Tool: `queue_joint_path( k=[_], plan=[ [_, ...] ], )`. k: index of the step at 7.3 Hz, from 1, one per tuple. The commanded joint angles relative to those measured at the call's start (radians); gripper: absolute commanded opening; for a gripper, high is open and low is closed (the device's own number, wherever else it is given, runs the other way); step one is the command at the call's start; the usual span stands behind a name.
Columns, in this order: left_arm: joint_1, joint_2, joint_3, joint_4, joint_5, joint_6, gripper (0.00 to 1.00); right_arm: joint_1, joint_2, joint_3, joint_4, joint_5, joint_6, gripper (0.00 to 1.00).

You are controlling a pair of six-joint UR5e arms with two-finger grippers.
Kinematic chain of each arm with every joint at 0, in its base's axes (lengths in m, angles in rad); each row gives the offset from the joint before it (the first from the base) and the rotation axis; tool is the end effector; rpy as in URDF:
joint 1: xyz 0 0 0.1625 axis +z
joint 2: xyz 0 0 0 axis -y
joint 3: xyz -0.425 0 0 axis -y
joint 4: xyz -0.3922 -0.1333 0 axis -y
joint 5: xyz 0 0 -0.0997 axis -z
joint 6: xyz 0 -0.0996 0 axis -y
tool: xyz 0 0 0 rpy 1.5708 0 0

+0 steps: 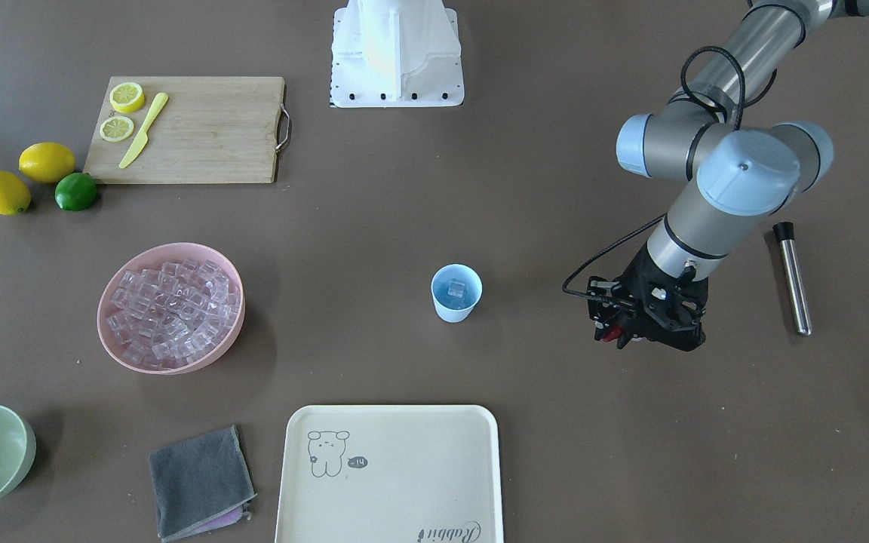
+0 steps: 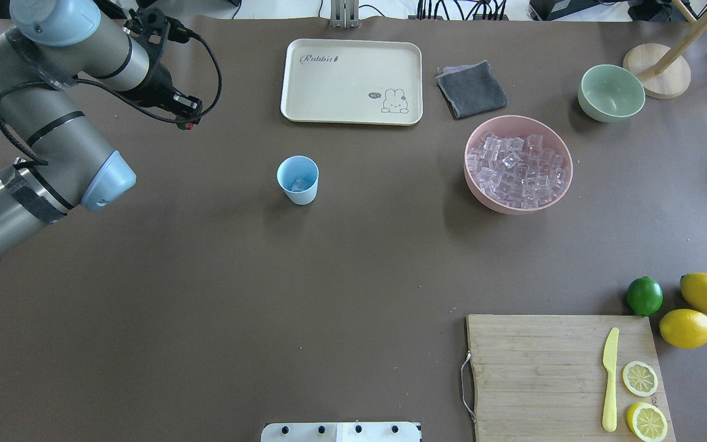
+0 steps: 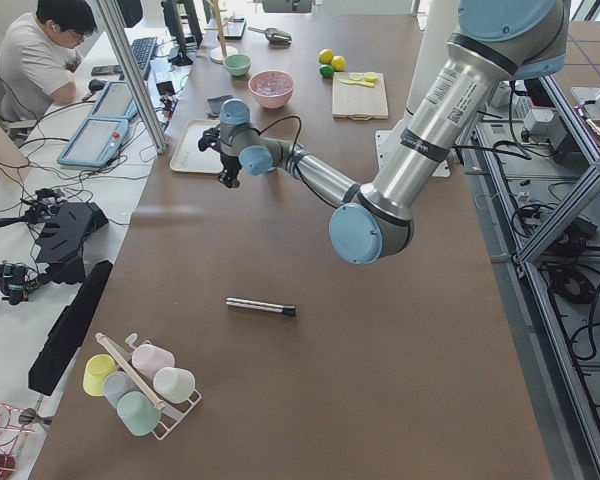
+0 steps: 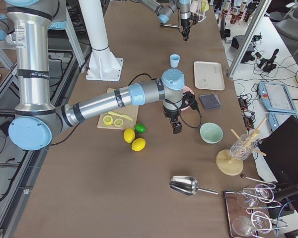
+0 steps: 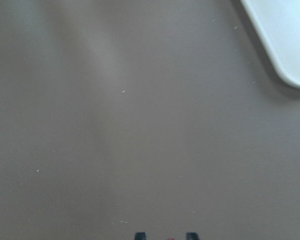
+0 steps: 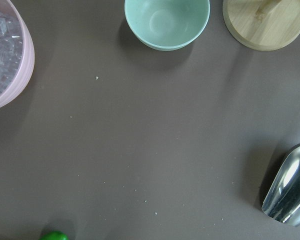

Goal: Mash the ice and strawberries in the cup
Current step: 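Lift the strawberry with the left gripper and carry it over the cup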

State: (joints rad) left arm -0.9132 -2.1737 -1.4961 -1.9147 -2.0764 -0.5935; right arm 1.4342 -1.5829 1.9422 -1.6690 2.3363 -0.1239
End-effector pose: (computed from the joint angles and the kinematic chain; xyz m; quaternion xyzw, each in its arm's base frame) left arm 0.3670 -0.6144 0.2946 0.1988 0.4232 0.1337 0.8738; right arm -0.0012 -0.4812 0.4932 0.1184 -0.3711 -0.1677 0.9056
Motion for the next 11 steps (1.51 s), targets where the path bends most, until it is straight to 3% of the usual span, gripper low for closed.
queue_joint_path(
  k=[1, 4, 5, 10, 11],
  plan=[
    [0.042, -0.11, -0.021, 0.043, -0.002, -0.111, 0.0, 0.0, 0.003, 0.0, 0.0, 0.0, 0.003, 0.97],
    [0.158, -0.184, 0.002, 0.036, 0.022, -0.173, 0.0, 0.0, 0.0, -0.002, 0.0, 0.002, 0.004, 0.97],
    [0.19, -0.184, 0.004, 0.025, 0.074, -0.193, 0.0, 0.0, 0.001, -0.003, 0.0, 0.0, 0.004, 0.97],
    [0.203, -0.158, 0.063, -0.058, 0.105, -0.187, 0.0, 0.0, 0.008, -0.009, 0.0, 0.0, 0.006, 0.97],
    [0.206, -0.156, 0.063, -0.056, 0.105, -0.183, 0.14, 0.0, 0.009, -0.011, 0.0, -0.002, 0.004, 0.97]
  ],
)
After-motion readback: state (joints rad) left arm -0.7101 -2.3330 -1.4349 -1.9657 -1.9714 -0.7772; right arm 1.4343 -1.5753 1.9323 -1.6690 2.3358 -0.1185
